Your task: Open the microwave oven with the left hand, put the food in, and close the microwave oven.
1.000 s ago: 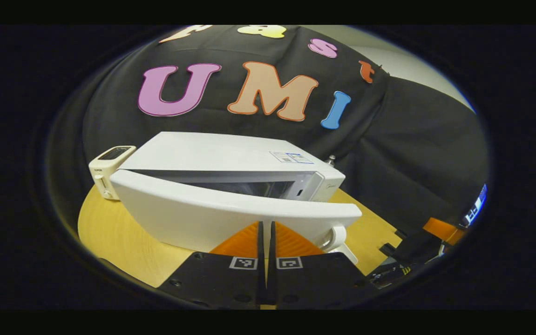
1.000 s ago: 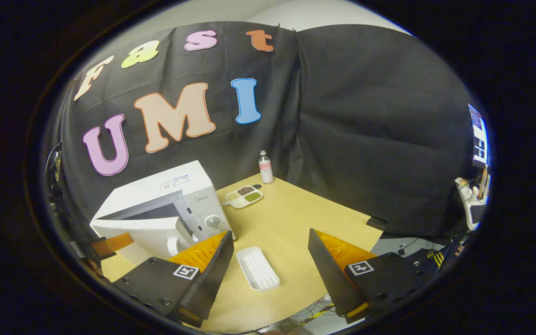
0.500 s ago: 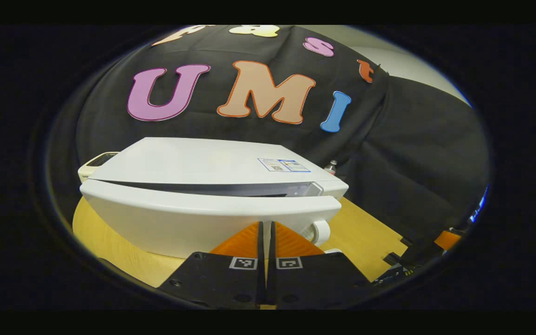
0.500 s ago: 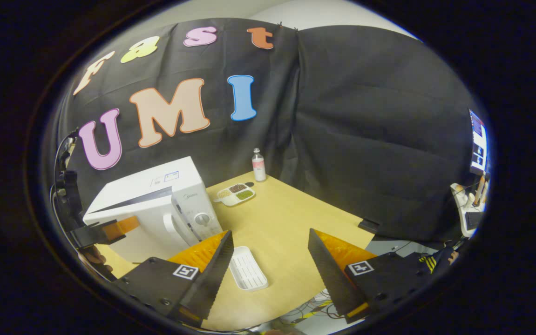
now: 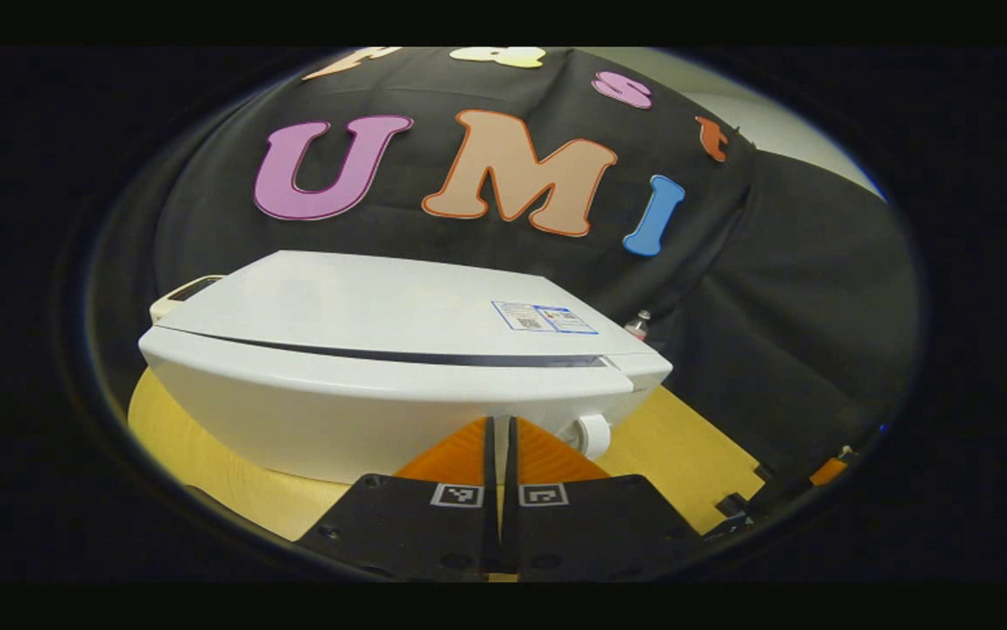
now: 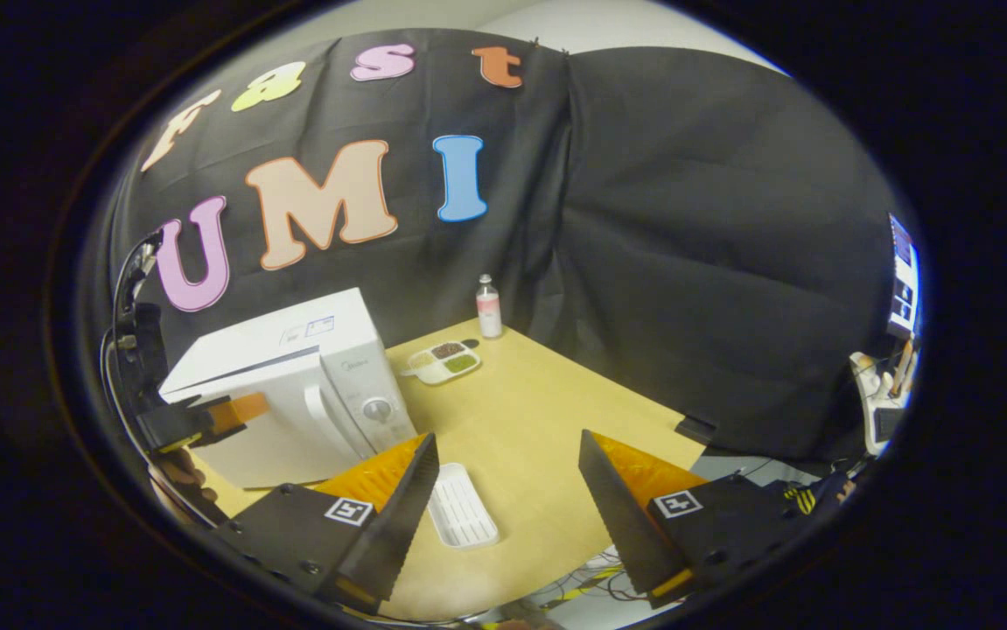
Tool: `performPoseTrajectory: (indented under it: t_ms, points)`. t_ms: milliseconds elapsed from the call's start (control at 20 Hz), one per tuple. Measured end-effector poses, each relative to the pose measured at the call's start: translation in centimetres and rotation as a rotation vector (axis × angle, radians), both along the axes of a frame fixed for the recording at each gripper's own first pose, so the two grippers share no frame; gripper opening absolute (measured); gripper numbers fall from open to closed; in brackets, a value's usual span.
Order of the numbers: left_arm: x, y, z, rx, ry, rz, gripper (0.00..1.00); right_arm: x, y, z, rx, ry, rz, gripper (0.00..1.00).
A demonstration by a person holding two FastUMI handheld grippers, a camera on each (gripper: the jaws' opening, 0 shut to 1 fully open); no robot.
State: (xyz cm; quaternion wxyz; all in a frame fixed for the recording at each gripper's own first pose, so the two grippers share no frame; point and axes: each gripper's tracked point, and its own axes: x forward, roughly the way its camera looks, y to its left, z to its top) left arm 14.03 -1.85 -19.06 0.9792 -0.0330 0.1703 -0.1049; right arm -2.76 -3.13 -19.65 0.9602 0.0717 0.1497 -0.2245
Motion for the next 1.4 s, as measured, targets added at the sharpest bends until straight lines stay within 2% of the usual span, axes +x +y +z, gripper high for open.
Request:
performPoseTrajectory:
  t_ms: [150,200,550,1400]
  points:
    - [0.3,-0.1,0.1,-0.009,-0.003,0.001,0.0,-0.1,-0.7,0.2,0.0,0.002,-0.014,0.92]
    - [0.3,-0.2,0.1,-0.011,-0.002,0.0,0.0,-0.2,-1.0,0.3,-0.001,0.0,-0.019,0.99]
    - [0.1,-0.4,0.1,-0.029,-0.004,0.004,0.01,0.0,-1.9,0.6,0.001,-0.006,-0.04,1.0]
    - [0.6,0.3,0.1,-0.048,-0.026,0.037,0.02,0.5,-1.9,1.0,0.013,-0.021,-0.002,1.0]
